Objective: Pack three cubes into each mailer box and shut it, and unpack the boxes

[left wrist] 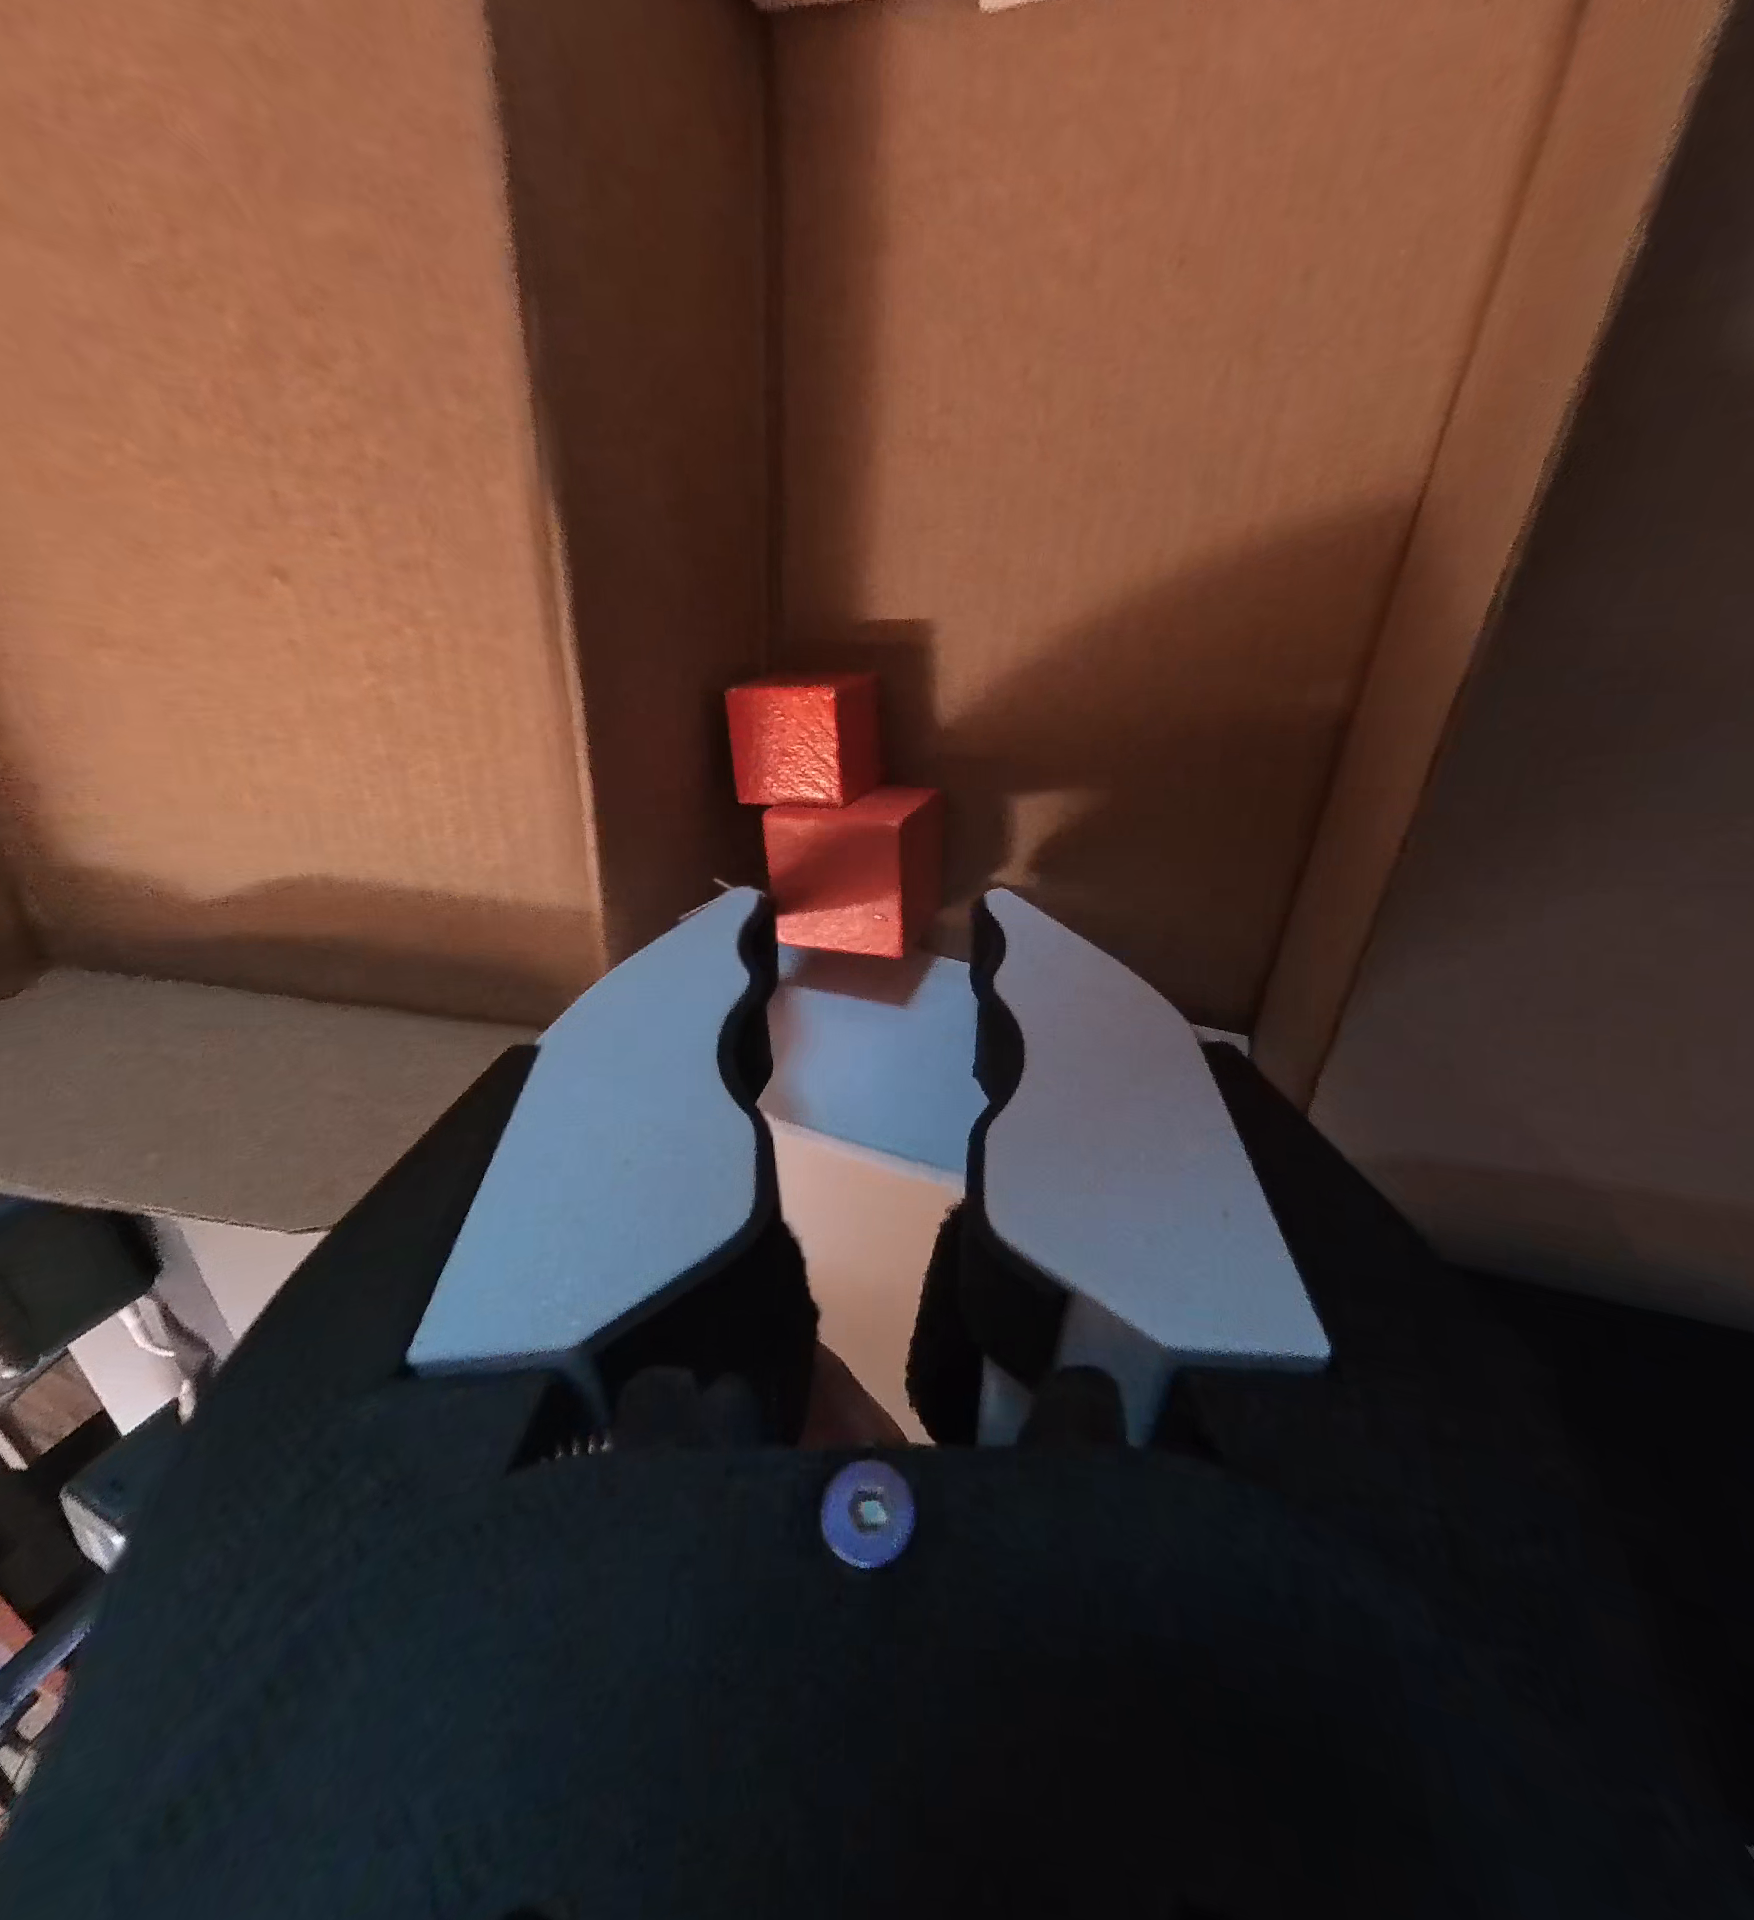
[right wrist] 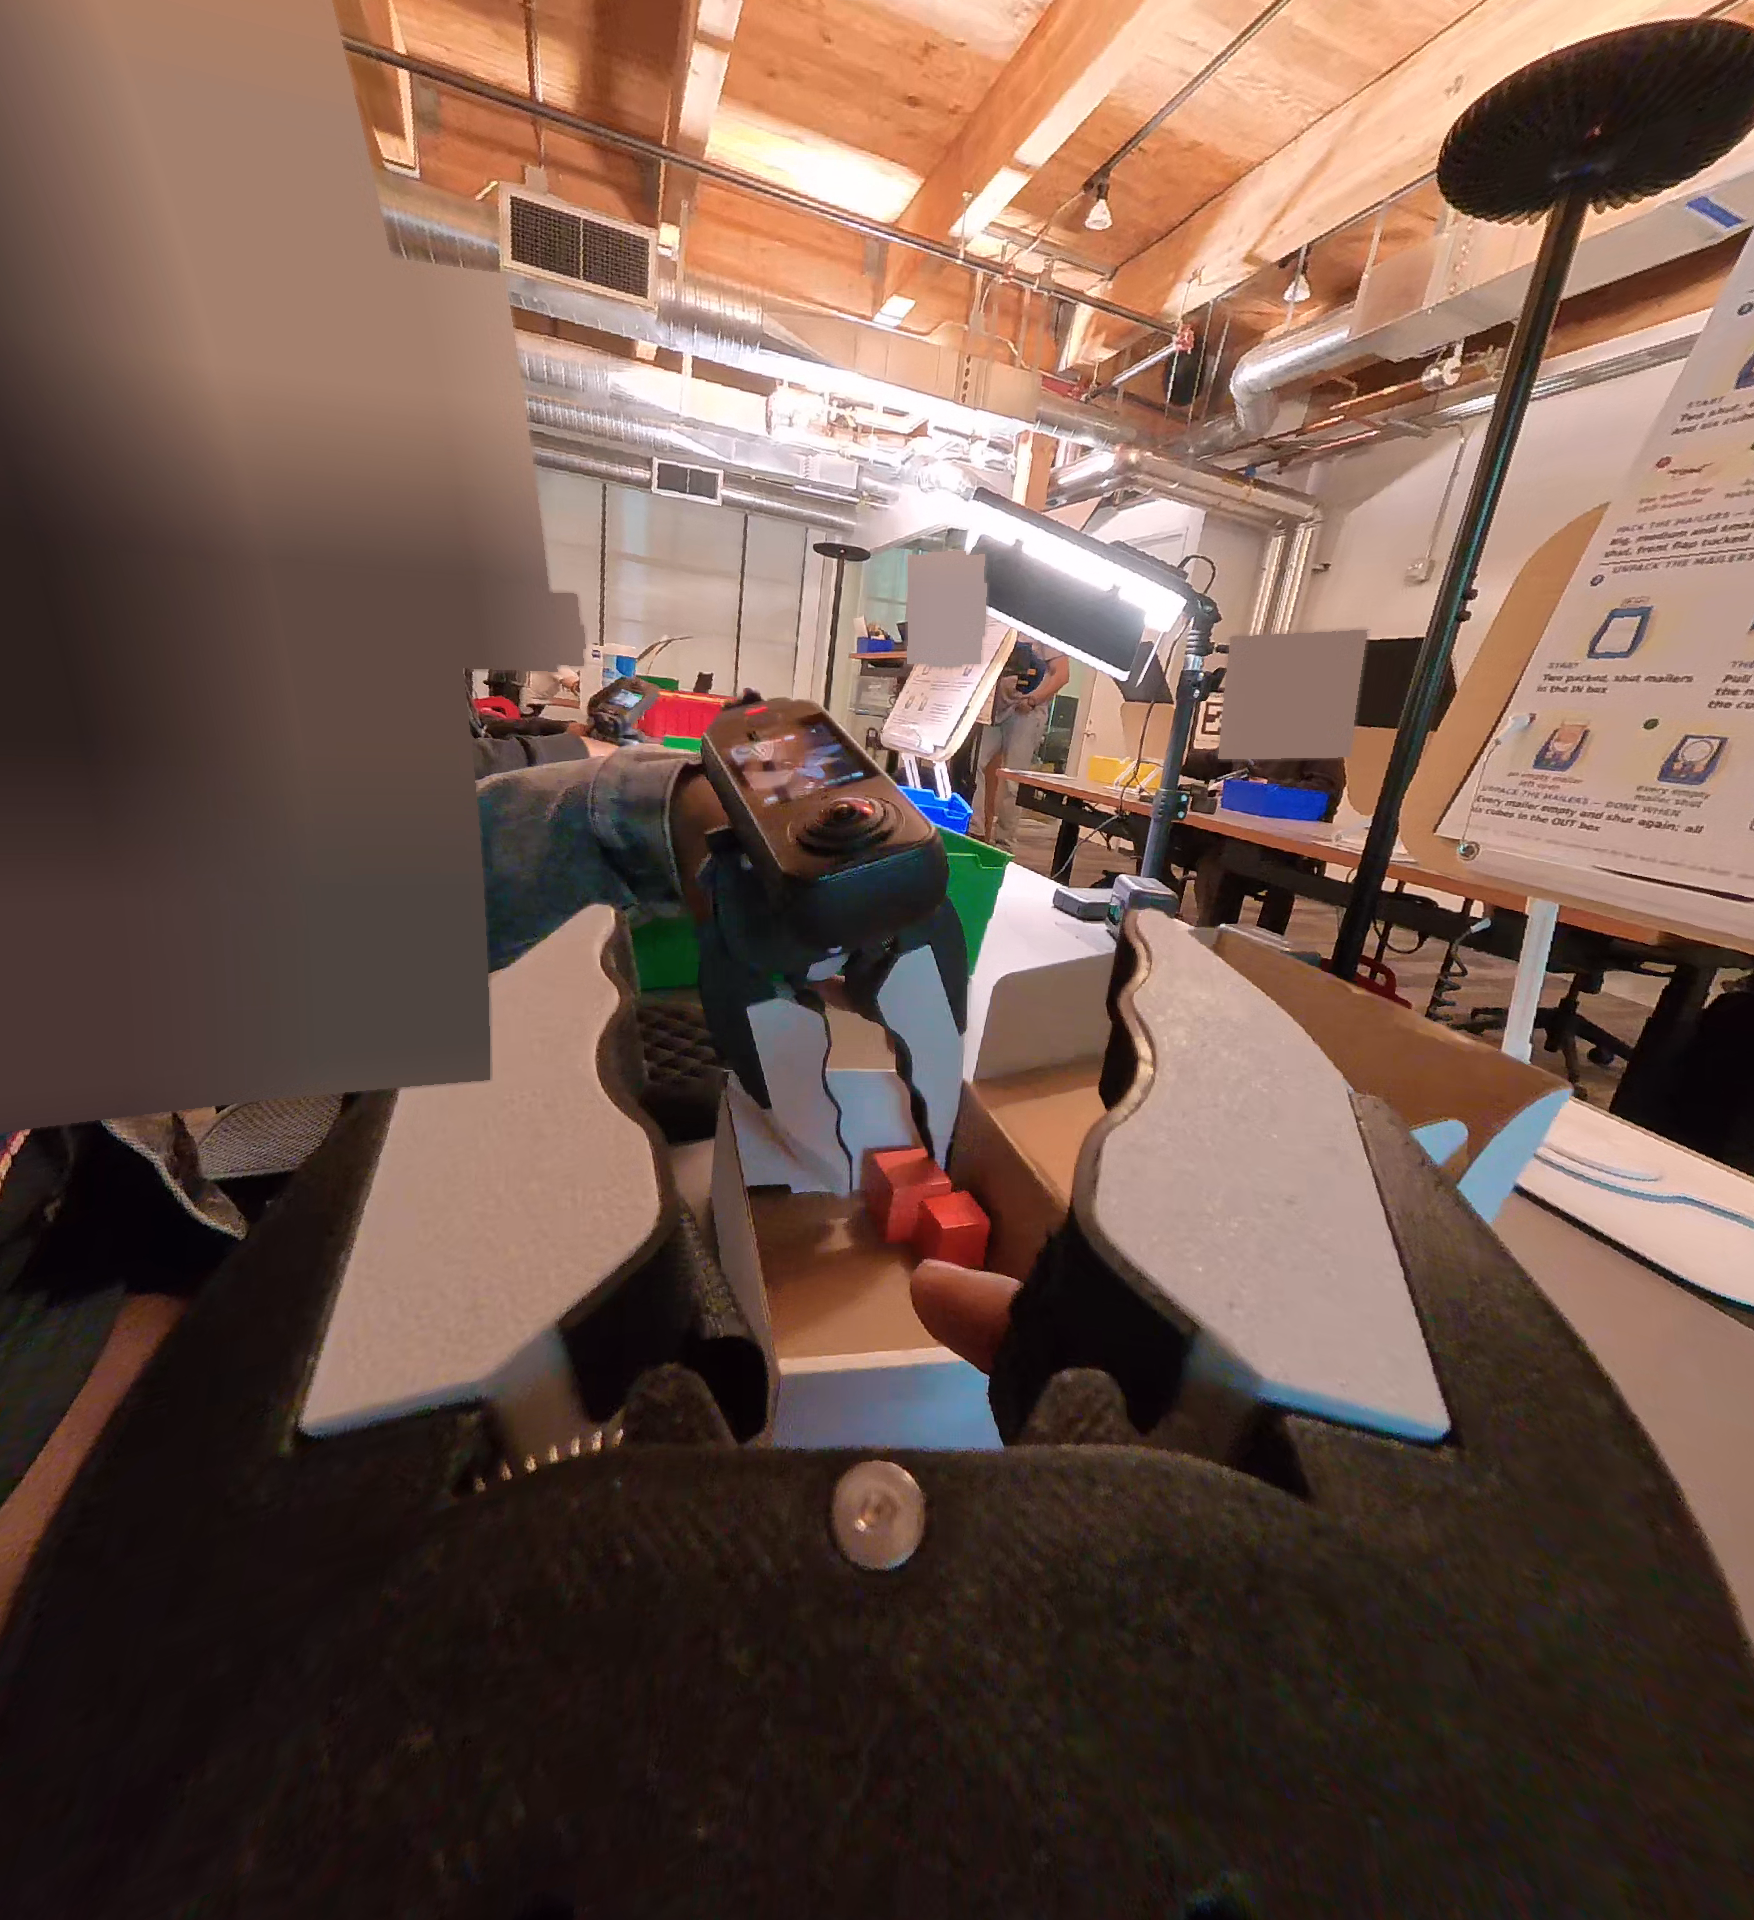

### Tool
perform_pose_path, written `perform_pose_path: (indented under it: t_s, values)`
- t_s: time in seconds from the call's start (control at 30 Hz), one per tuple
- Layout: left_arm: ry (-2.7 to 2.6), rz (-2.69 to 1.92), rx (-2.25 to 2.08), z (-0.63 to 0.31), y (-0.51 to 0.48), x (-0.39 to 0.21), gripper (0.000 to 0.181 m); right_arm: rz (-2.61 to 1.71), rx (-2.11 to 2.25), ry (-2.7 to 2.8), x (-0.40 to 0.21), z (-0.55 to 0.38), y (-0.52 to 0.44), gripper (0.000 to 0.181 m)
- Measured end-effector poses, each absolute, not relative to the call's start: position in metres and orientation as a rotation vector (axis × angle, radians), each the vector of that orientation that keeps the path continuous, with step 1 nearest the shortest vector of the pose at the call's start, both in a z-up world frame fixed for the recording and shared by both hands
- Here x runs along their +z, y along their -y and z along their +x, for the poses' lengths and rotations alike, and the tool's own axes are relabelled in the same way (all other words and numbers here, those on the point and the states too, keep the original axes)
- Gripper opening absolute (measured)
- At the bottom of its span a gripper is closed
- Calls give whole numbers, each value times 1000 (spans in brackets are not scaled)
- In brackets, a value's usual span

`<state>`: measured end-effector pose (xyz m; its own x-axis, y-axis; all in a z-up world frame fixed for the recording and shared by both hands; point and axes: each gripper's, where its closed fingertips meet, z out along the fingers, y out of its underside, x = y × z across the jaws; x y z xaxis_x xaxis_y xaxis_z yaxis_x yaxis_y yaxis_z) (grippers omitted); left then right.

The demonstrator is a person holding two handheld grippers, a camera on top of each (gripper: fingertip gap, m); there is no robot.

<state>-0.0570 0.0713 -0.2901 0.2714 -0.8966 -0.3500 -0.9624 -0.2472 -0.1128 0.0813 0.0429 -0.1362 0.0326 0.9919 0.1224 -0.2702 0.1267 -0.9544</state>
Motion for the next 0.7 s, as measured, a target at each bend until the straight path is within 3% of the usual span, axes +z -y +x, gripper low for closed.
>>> perform_pose_path:
  t_s: [0.33,0.7]
  values:
    - [-1706,-2286,308,-59,-77,-294,45,-928,1219,1070,-139,80,-41,86]
    - [-1660,-2339,180,-58,-74,-292,28,-945,1213,1099,-144,77,-40,87]
